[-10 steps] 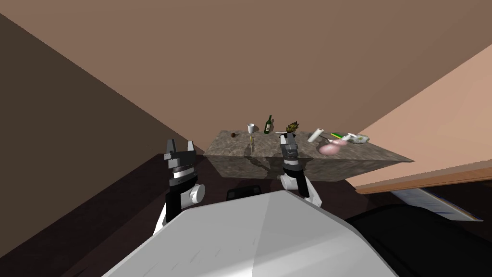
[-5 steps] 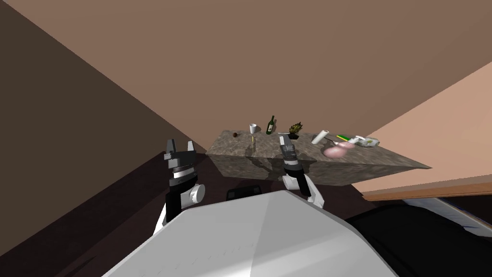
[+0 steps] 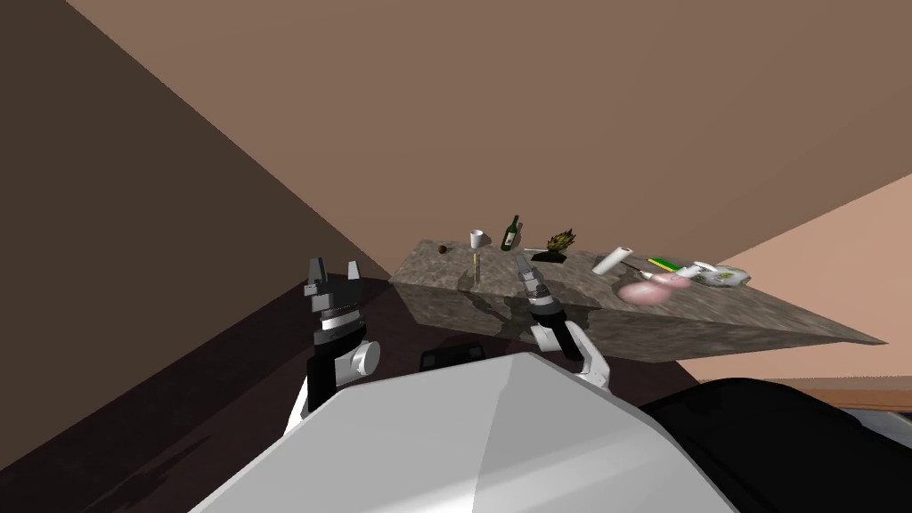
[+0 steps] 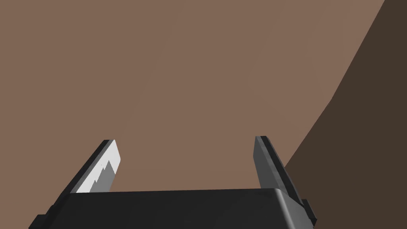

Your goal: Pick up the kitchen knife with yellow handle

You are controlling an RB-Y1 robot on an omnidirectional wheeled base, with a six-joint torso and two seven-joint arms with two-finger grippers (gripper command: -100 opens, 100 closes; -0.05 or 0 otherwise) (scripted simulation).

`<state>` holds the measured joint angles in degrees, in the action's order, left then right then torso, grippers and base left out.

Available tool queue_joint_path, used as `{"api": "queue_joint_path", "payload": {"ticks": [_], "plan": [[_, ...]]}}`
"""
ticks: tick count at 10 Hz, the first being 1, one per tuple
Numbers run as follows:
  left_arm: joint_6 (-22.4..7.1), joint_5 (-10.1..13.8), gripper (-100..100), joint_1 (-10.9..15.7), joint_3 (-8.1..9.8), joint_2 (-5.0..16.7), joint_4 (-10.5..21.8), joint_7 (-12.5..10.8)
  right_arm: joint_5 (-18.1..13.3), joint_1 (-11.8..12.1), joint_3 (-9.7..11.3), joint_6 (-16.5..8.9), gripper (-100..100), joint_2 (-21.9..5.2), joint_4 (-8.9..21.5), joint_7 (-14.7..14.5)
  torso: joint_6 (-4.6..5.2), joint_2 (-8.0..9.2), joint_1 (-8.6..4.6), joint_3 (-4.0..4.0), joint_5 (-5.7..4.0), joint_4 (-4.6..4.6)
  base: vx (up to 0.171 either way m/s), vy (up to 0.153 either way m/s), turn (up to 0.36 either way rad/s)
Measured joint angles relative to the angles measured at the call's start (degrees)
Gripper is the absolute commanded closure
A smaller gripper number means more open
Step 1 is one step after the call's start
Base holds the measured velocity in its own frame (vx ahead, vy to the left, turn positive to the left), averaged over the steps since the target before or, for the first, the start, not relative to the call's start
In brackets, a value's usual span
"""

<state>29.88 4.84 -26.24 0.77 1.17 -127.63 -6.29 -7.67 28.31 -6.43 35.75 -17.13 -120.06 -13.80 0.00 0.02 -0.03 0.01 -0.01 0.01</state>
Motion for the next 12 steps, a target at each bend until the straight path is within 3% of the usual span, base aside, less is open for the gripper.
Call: {"api": "queue_joint_path", "payload": {"ticks": [12], "plan": [[0.00,0.00,0,0.00,0.00,0.00,0.00,0.00,-3.64,-0.14,-1.37,-0.92,-100,-4.03,2.62,-3.38,0.00,0.00,0.00,0.00,0.00,0.00,-0.001,-0.004,0.043]]}}
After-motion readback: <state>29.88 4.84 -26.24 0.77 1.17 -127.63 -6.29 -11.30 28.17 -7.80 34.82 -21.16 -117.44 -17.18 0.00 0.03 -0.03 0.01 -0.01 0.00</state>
